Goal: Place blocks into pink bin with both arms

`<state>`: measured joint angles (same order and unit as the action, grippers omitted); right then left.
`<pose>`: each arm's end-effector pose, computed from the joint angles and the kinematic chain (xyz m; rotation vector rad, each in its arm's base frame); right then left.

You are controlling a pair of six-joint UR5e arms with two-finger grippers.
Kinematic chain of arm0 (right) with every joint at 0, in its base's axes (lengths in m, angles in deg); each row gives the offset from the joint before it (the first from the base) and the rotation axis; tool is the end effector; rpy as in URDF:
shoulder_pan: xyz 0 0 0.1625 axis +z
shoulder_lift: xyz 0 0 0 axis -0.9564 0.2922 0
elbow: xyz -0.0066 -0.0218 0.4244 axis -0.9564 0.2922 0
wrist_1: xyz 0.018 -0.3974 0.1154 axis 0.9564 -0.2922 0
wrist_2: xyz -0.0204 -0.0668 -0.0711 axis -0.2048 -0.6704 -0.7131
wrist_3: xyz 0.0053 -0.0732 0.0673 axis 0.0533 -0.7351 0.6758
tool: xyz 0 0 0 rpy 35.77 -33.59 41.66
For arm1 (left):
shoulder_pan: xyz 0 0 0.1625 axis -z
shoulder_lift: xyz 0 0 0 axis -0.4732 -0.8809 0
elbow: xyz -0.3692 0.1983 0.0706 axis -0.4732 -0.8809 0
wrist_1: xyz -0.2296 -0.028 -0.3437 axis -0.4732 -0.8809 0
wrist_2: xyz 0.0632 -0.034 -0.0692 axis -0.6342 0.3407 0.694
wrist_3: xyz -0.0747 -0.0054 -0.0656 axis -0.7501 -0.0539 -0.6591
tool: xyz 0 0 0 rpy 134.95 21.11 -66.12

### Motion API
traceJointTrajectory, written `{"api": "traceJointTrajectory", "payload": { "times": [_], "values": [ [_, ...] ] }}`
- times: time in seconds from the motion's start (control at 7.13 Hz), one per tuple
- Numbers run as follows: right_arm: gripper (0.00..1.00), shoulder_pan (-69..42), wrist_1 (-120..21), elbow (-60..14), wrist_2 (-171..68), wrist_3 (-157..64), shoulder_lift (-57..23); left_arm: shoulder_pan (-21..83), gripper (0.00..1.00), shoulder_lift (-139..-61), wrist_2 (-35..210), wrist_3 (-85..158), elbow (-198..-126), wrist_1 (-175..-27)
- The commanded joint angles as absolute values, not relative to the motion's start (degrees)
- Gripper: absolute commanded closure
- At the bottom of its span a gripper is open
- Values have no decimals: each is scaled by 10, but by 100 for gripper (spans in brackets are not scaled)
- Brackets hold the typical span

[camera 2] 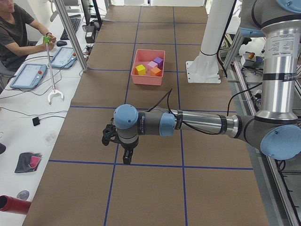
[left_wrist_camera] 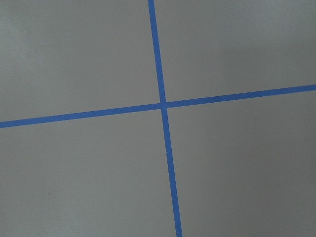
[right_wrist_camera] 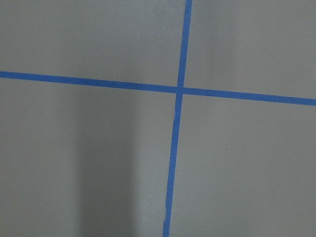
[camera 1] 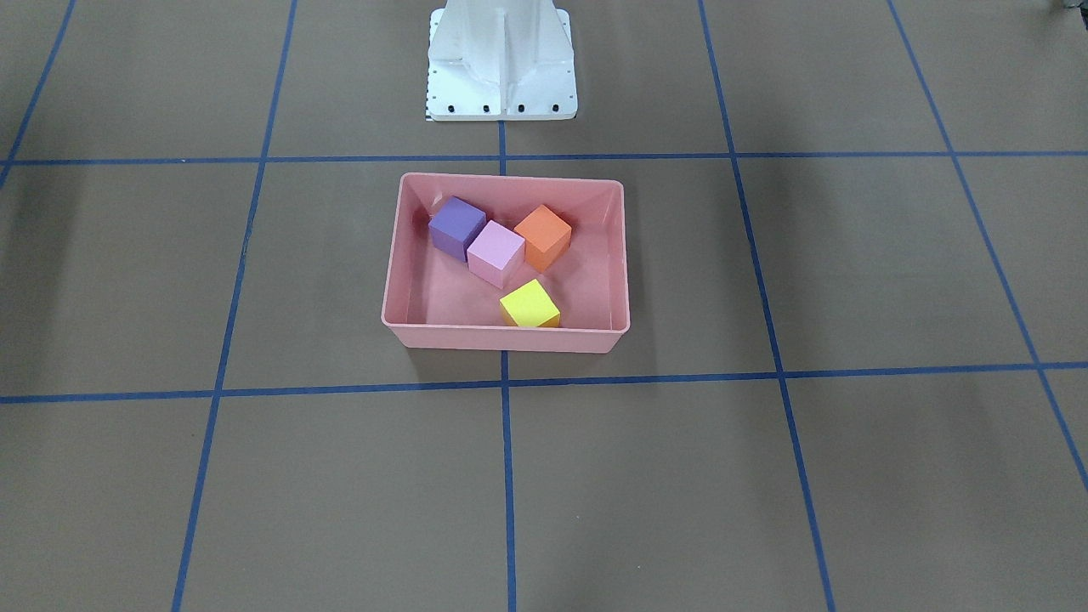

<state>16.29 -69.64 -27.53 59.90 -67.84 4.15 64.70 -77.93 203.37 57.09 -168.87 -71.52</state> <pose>0.0577 -0.4813 0.6170 0.0133 -0.7767 -0.0819 -0.0847 -0.4703 0.6125 0.1001 0.8168 0.0635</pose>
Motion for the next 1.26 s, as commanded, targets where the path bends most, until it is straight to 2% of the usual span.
{"api": "traceJointTrajectory", "payload": {
  "times": [0.0,1.12],
  "values": [
    [0,163,-696,-270,600,-678,41,647,0,-762,2036,572,-1693,-719],
    [0,163,-696,-268,599,-683,46,643,0,-719,2005,571,-1729,-716]
  ]
}}
